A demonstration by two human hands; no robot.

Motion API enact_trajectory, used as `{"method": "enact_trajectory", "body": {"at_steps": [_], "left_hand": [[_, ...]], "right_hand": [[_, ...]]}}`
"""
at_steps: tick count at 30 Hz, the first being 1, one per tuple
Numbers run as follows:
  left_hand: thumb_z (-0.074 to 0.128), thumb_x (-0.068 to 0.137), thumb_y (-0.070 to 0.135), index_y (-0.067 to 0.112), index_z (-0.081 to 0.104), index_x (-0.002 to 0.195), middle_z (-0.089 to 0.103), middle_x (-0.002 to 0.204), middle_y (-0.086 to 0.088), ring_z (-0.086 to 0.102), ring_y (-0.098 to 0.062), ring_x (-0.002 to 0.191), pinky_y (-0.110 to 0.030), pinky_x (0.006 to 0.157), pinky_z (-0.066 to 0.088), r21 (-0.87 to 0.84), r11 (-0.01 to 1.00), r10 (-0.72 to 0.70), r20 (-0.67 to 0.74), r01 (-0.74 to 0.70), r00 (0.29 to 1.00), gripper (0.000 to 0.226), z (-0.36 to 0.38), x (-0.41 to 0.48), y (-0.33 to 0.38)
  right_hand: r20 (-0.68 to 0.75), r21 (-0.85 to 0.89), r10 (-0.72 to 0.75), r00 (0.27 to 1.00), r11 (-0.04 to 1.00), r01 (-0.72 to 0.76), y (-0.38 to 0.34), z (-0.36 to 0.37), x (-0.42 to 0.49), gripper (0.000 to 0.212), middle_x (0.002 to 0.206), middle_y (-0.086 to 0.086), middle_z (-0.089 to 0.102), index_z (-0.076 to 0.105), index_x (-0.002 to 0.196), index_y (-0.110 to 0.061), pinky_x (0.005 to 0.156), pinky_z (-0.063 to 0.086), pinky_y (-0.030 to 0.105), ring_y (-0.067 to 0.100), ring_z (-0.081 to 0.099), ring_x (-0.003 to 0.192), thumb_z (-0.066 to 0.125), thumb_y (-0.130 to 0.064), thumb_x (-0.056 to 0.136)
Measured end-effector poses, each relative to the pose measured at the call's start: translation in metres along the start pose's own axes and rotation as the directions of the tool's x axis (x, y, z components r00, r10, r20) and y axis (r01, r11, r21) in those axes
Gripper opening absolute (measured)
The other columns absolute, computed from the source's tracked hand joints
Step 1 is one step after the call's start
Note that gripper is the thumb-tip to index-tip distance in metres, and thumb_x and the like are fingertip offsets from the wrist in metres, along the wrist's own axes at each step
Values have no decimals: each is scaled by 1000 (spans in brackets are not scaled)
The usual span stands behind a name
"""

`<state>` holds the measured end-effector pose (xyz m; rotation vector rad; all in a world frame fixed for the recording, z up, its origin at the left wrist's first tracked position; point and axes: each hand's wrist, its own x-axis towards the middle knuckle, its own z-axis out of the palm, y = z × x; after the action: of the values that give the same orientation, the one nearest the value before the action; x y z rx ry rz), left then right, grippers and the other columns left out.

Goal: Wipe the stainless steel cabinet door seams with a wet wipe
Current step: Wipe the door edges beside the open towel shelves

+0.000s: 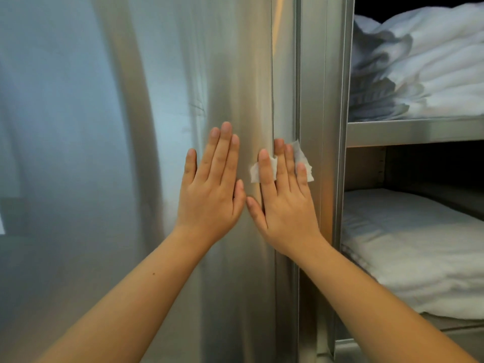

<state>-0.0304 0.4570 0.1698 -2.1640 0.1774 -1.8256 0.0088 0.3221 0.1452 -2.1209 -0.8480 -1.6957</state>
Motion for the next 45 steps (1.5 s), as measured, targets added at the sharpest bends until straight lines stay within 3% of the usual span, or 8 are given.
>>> {"method": "enact_trajectory", "body": {"at_steps": [7,12,17,22,29,36,40,45], "left_hand": [[32,91,25,0,29,141,26,148,-16,23,-26,138,-47,112,13,-3,1000,13,3,-13,1000,57,3,-31,8],[33,90,26,1,27,142,24,149,-15,21,-26,139,-48,112,12,-23,1000,20,40,-20,999,58,4,-59,13],[33,90,26,1,23,143,20,150,-14,16,-24,140,-48,112,10,-24,1000,2,99,1,995,59,4,-79,20],[33,90,26,2,26,143,21,150,-14,18,-26,140,-48,112,12,-11,1000,21,142,-20,990,59,0,-88,20],[35,90,25,2,20,144,15,150,-14,14,-25,140,-50,111,11,-25,1000,-10,138,13,990,60,2,-92,27],[32,91,28,3,22,143,19,149,-15,18,-28,139,-50,111,14,-24,999,52,200,-48,978,58,2,-126,41],[28,93,29,4,21,143,19,149,-14,21,-29,138,-50,111,16,-36,998,54,223,-47,973,57,1,-141,48],[30,93,27,3,21,143,19,149,-15,22,-29,138,-49,111,14,-48,997,65,237,-55,969,56,0,-154,51]], "right_hand": [[-51,9,-15,999,1000,15,6,-1,24,63,149,28,18,13,141,-5,115,5,42,39,14,140,32,-42,94],[-24,-1,0,1000,1000,0,1,11,-17,63,150,26,15,11,143,-3,115,6,42,38,14,140,30,-41,96],[67,-73,-17,998,997,22,-5,19,-70,69,150,22,10,-10,147,-10,115,7,42,33,12,141,26,-42,97],[67,-74,-84,994,993,89,3,10,-54,66,147,28,23,17,142,-2,114,10,42,39,21,138,35,-45,94],[-8,-39,4,1000,999,-4,-1,12,-30,62,148,29,21,14,141,-2,114,9,44,40,18,139,31,-41,96],[181,-11,4,984,1000,-3,-16,28,-141,76,154,18,-8,-11,147,-13,116,4,42,33,5,142,36,-41,95],[190,-13,63,980,998,-62,-24,32,-158,74,153,11,-22,-15,147,-14,115,4,43,29,-5,143,32,-42,96],[130,11,43,991,999,-45,-14,27,-116,72,150,19,-1,-17,146,-14,116,-6,38,31,2,141,31,-38,97]]}}
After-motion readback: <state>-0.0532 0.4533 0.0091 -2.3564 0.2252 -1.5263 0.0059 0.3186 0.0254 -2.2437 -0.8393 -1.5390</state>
